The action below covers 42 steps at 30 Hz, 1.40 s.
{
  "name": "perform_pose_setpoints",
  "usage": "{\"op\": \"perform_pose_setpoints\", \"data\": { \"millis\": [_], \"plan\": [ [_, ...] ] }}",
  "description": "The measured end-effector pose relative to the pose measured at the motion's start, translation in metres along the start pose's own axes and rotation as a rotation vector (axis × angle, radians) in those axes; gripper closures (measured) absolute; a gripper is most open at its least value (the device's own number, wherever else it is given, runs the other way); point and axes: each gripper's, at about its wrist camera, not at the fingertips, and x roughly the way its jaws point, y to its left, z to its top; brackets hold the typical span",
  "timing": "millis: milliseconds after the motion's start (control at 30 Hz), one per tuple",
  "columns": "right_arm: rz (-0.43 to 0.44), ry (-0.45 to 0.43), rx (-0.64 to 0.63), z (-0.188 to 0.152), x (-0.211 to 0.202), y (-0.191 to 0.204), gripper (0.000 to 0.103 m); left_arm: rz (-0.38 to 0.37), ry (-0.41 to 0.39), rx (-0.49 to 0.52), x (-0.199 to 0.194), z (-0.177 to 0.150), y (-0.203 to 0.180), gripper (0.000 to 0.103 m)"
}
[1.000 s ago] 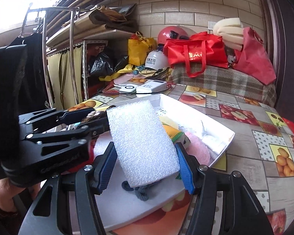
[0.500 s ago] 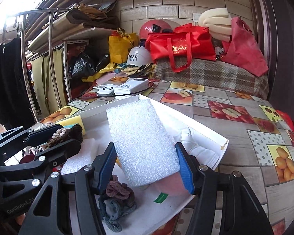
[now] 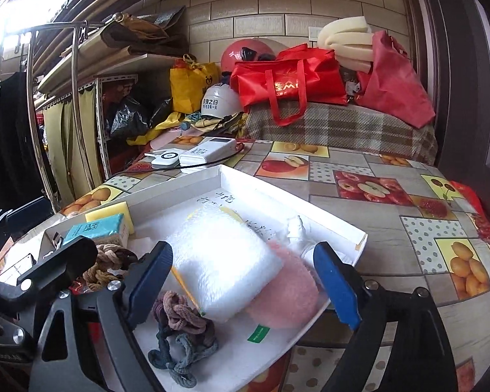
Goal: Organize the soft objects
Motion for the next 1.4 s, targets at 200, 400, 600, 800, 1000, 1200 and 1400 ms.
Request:
{"op": "perform_pose_setpoints", "data": {
  "millis": [200,400,600,800,1000,1200,1400],
  "plan": [
    [-0.01,-0.025,-0.009,0.0,-0.003,0.001,0.014,-0.003,-0.026,-0.004,-0.004,0.002,0.001,0.0],
    [-0.017,-0.057,-0.028,-0.001,-0.009,0.005,0.014,0.003,-0.037,-0.049,-0.005,0.003,0.01,0.0],
    [-0.021,-0.078,-0.038,-0.001,-0.012,0.007,0.014,0.003,-0.037,-0.067,-0.005,0.002,0.015,0.0],
    [-0.019,-0.099,-0.031,-0.003,-0.016,0.006,0.014,0.012,-0.055,-0.063,-0.008,0.002,0.016,0.0],
    [-0.014,-0.108,-0.031,-0.005,-0.022,0.005,0.014,0.018,-0.058,-0.057,-0.013,-0.001,0.012,0.0],
    [-0.011,-0.114,-0.028,-0.008,-0.027,0.003,0.014,0.037,-0.049,-0.046,-0.019,-0.005,0.005,0.0],
    [-0.001,-0.116,-0.016,-0.013,-0.036,-0.002,0.014,0.012,-0.014,-0.036,-0.026,-0.011,-0.007,0.0]
  ]
}}
